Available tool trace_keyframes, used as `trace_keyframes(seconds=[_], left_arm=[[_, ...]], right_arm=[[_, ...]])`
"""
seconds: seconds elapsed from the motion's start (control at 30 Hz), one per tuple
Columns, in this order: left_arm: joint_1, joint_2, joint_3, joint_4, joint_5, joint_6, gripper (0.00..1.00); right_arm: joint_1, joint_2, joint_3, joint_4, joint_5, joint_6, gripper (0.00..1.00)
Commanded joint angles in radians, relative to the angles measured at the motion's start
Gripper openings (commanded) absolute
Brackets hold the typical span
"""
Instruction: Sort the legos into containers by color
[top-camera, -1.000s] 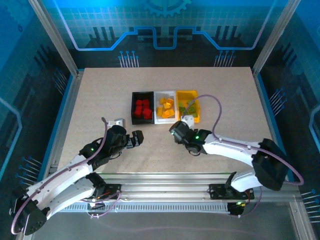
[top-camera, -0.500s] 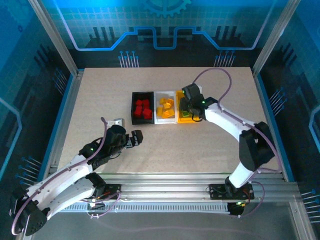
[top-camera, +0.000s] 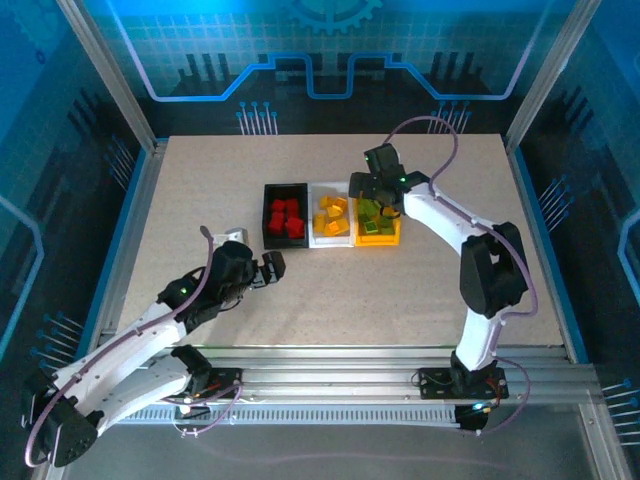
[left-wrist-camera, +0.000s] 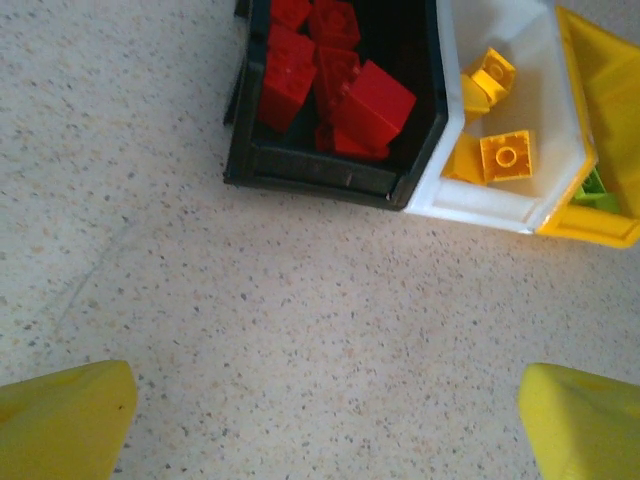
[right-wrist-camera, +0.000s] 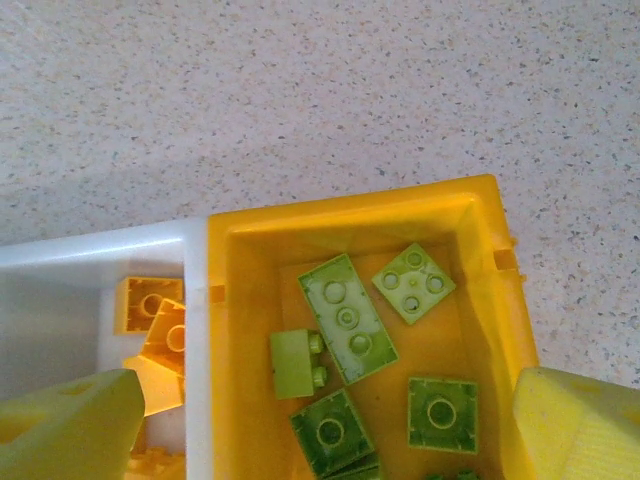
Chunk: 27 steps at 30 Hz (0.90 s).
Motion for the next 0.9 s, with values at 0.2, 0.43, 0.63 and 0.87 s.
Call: trace_keyframes(seconds=[0.2, 0.43, 0.63, 0.87], left_arm=[[0.013, 0.121, 0.1, 0.093, -0.288, 0.16, 0.99], [0.2, 0.344, 0.162, 0.346, -0.368, 0.429, 0.99], [0.407, 0.523, 0.097, 0.637, -0.364, 0.576, 0.99], [0.471, 0.637, 0.072, 0.846, -0.279, 0.713, 0.99]], right_arm=[[-0.001, -0.302, -0.229, 0.091, 0.006, 0.044, 1.0], [0.0, -0.405, -0.367, 0.115, 0.04, 0.061, 1.0], [-0.001, -0.47, -0.445, 0.154, 0.053, 0.022, 1.0], [-0.021, -0.532, -0.493, 0.157, 0.092, -0.003, 1.0]])
